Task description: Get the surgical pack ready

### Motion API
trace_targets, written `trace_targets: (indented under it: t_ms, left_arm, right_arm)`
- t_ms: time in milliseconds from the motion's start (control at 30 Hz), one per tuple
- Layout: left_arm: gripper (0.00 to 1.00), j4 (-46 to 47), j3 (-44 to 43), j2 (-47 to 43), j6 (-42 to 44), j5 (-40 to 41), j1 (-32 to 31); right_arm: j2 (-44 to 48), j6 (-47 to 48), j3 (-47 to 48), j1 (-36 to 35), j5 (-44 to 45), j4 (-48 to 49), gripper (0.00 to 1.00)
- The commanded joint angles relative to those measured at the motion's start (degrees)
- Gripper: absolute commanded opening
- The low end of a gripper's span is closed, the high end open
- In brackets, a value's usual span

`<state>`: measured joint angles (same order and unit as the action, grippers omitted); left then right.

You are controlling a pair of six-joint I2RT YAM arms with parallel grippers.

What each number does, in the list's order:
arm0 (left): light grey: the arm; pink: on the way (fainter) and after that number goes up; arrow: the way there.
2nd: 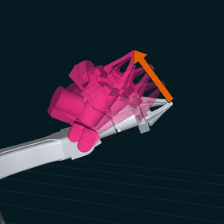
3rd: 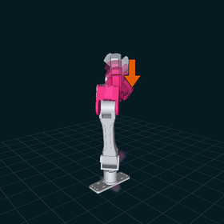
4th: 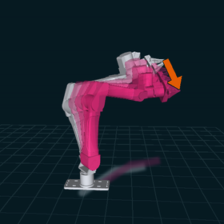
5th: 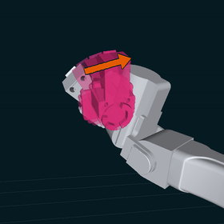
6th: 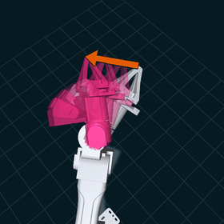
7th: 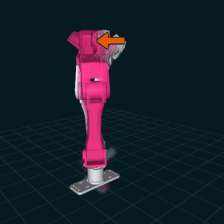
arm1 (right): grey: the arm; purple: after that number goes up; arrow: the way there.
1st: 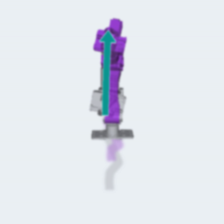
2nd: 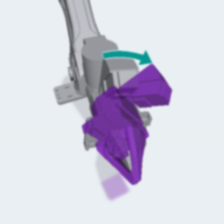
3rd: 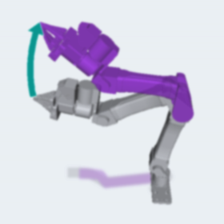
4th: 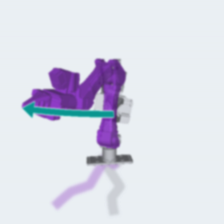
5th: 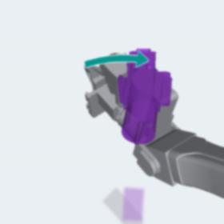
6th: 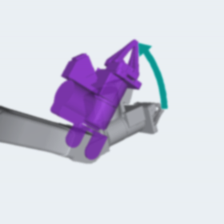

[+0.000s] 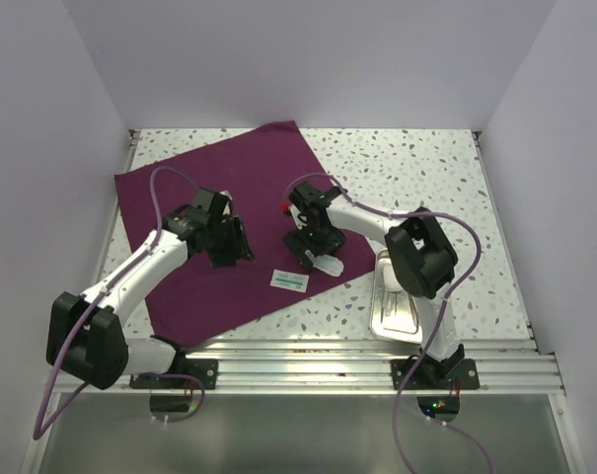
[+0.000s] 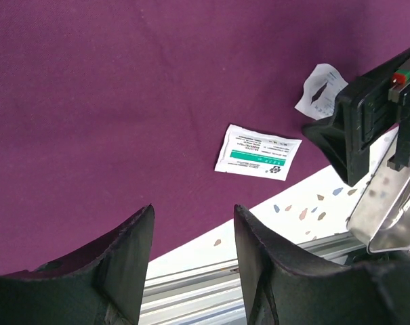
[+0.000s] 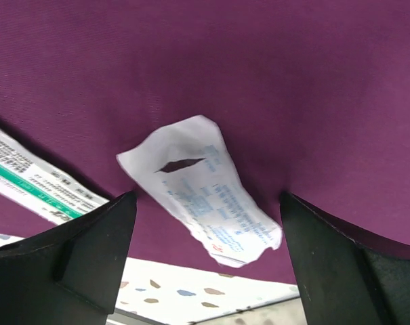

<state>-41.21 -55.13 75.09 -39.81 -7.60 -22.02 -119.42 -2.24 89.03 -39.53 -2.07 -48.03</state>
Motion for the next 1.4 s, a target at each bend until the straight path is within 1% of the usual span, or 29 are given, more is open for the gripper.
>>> trace_targets:
  t_ms: [0,67,133,167,467,500,567,667,700,733,1000,1167,1233,1367]
  left_arm:
    - [0.54,0.9,-1.2,-1.4,1.3,-1.0,0.3]
    - [0.54,0.4,-1.4,-1.8,1.6,-0.5,0.4]
    - [0.54,0.1,-1.2,-2.2,2.0,-0.2,0.7]
    - [0.54,0.1,-1.0,-2.4,2.2,-0.3,0.8]
    - [0.54,-0.3,-1.3,-2.6,3.4,-0.8,1.5]
    - [0.54,-0.2,-1.2,-2.6,3.3,-0.8,1.5]
    - [0.54,-0.2,-1.0,-2.7,3.6,-0.9,1.6]
    - [0.54,-0.1,-0.8,-2.6,3.8,-1.2,1.7]
    - [0.54,0.0,-0.9,-2.6,3.7,-1.2,1.7]
    - [0.54,0.0,-0.9,-2.6,3.8,-1.3,1.8]
    - [0.54,0.4,-0.8,-2.2,4.3,-1.5,2.1]
    - [0.55,0.5,-0.9,-1.9,4.7,-2.0,2.2]
    - [0.54,0.7,-0.9,-1.7,4.8,-1.9,2.3]
    - [0.55,0.8,-1.1,-1.2,5.2,-2.1,2.6]
  right_arm:
    - [-0.4,0.5,1.1,-0.8,1.8,0.5,0.9]
    - [-0.5,0.0,0.9,-1.0,1.9,0.5,0.88]
    - [-0.8,-0.6,1.1,-0.9,4.5,0.0,0.86]
    - [-1.0,-1.1,1.1,-1.0,5.1,-0.1,0.83]
    - [1.3,-2.7,1.1,-1.0,6.5,0.5,0.7]
    - [1.2,-2.8,1.2,-1.0,6.5,0.1,0.66]
    - [1.4,-3.3,1.4,-1.0,6.5,0.0,0.63]
    - [2.0,-3.8,1.4,-1.0,6.5,-0.2,0.6]
    - [2.2,-4.2,1.3,-1.0,6.5,-0.2,0.56]
    - [2.4,-4.3,1.3,-1.0,6.9,-0.2,0.55]
    - [6.0,-6.1,3.4,-0.8,10.1,-2.5,0.54]
    - [8.7,-7.2,6.8,-0.1,13.6,-8.3,0.54]
    - [11.7,-8.0,6.3,0.7,14.4,-10.1,0.54]
    - [19.4,-9.4,0.5,5.7,13.8,-12.4,0.54]
